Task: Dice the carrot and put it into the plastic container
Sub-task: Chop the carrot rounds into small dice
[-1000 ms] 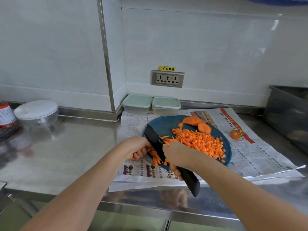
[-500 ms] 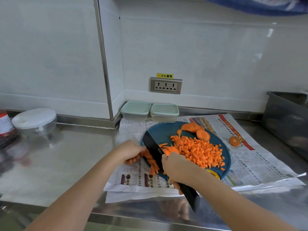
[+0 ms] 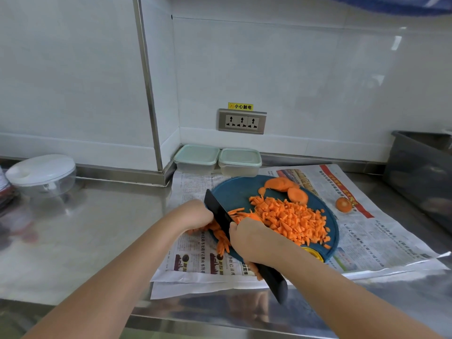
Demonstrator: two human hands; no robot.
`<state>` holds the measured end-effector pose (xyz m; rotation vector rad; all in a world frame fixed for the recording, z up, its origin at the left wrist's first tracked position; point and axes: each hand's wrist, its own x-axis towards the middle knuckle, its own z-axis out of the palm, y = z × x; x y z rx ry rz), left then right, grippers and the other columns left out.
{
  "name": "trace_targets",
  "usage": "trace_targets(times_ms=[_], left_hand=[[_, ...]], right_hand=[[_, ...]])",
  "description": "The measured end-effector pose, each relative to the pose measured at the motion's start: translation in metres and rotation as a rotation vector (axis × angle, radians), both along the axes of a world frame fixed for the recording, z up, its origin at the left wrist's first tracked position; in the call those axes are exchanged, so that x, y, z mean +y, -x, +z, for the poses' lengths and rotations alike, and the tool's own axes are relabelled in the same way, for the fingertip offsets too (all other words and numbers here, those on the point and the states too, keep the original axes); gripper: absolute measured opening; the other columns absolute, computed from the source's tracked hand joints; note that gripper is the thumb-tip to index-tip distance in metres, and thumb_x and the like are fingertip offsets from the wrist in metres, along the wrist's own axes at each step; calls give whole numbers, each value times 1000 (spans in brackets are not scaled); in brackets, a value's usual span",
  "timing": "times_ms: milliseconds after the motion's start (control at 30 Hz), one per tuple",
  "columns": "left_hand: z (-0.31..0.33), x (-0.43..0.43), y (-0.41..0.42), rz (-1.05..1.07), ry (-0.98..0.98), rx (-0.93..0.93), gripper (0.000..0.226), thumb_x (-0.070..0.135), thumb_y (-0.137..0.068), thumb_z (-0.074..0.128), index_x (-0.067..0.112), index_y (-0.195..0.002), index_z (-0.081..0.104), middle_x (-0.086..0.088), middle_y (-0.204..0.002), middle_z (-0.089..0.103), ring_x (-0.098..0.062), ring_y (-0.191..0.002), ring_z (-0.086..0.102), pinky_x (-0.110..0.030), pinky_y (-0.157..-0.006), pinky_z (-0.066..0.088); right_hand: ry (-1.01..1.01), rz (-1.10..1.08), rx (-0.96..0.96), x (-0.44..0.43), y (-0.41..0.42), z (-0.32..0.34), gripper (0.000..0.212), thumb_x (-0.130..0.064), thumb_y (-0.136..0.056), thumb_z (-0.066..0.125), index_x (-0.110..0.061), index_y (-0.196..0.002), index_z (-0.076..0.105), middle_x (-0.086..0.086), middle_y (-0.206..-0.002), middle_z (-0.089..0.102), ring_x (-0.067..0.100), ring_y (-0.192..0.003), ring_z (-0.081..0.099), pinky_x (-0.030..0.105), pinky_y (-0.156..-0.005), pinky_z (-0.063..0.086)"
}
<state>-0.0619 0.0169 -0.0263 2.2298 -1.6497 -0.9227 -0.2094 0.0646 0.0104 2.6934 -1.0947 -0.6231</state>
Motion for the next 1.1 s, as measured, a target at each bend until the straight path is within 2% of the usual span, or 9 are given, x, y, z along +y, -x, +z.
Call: trace_targets(times_ms=[133, 200, 267, 367, 433, 533, 733, 867, 1100], left_hand=[[1, 1, 1, -17, -1, -5, 22, 13, -90, 49, 10, -69, 52, -5, -63, 50, -16, -53, 46, -22, -47, 37], [3, 3, 2, -35, 24, -3, 24, 13, -92, 47, 12, -68, 50, -4, -63, 48, -15, -54, 44, -22, -49, 36], [2, 6, 4, -47, 60, 16, 28, 14, -94, 45, 13, -66, 47, -3, -62, 46, -13, -54, 41, -23, -49, 32], [-4, 7, 0, -18, 59, 83, 22, 17, -92, 49, 12, -71, 52, -4, -63, 49, -14, -53, 43, -23, -48, 34], [-6, 7, -6, 18, 20, 124, 19, 22, -90, 55, 9, -76, 57, -4, -60, 49, -15, -48, 43, -21, -44, 33], [-7, 7, -10, 42, 8, 211, 23, 26, -88, 57, 9, -72, 58, 0, -48, 44, -14, -41, 37, -20, -42, 28], [0, 15, -22, 87, 85, 358, 29, 24, -89, 54, 10, -70, 70, 2, -48, 41, -11, -39, 32, -20, -41, 27], [6, 22, -38, 177, 157, 446, 25, 20, -87, 53, 9, -75, 73, 4, -46, 41, -9, -39, 30, -18, -38, 24], [12, 42, -55, 302, 196, 480, 16, 21, -82, 62, 7, -74, 64, 3, -48, 42, -9, -38, 30, -17, -37, 25]], right_hand=[[14, -107, -41, -3, -8, -7, 27, -4, -100, 36, 1, -123, 49, 7, -77, 42, 16, -62, 36, 21, -47, 22], [-58, -195, -209, -10, -15, -19, 17, -9, -99, 39, -11, -97, 56, 5, -85, 51, 14, -61, 38, 22, -48, 23], [-102, -306, -388, -15, -19, -27, 30, -13, -97, 44, -18, -68, 38, -1, -71, 41, 11, -55, 31, 22, -47, 24], [-132, -420, -513, -24, -26, -29, 19, -8, -99, 35, -9, -95, 54, 8, -94, 55, 20, -81, 57, 24, -47, 23], [-165, -444, -497, -28, -26, -24, 27, -5, -101, 30, 1, -120, 48, 17, -114, 55, 30, -102, 59, 25, -50, 28], [-246, -529, -538, -33, -21, -13, 27, -4, -99, 34, 2, -124, 43, 19, -117, 55, 32, -106, 58, 30, -69, 38], [-407, -696, -884, -40, 1, 4, 41, -28, -104, 24, -13, -69, 40, 3, -68, 42, 20, -65, 45, 31, -71, 42], [-714, -872, -1073, -7, 8, 9, 50, -37, -102, 31, -8, -64, 46, 5, -48, 47, 16, -33, 41, 21, -38, 42], [-812, -794, -1011, 39, 12, -13, 47, -39, -103, 30, -3, -77, 47, 8, -50, 45, 17, -31, 41, 23, -35, 41]])
